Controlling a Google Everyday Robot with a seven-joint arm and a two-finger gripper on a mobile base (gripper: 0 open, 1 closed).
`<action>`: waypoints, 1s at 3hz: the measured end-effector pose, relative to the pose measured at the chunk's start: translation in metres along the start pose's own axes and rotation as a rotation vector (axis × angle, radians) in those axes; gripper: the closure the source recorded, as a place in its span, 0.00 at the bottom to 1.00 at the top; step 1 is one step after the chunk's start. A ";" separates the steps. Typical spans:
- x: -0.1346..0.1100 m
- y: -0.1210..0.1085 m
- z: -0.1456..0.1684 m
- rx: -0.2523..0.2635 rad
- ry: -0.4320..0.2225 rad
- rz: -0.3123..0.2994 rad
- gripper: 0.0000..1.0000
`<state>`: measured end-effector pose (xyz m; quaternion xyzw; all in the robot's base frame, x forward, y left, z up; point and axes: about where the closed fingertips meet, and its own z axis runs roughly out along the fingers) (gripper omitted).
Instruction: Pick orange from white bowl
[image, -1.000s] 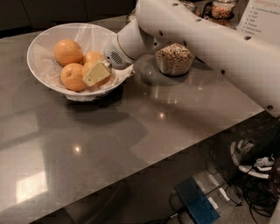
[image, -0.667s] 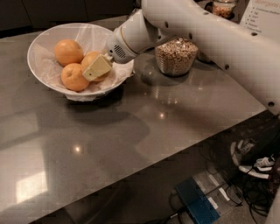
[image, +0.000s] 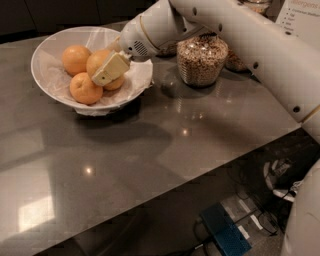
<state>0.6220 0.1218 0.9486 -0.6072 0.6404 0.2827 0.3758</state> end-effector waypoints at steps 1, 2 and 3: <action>-0.009 0.004 -0.003 -0.040 -0.019 -0.106 1.00; -0.008 0.001 -0.010 -0.024 0.017 -0.177 1.00; -0.008 0.001 -0.010 -0.024 0.017 -0.178 1.00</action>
Offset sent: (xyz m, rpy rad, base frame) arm 0.0031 -0.0192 0.0195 -0.1023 -0.2165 0.1340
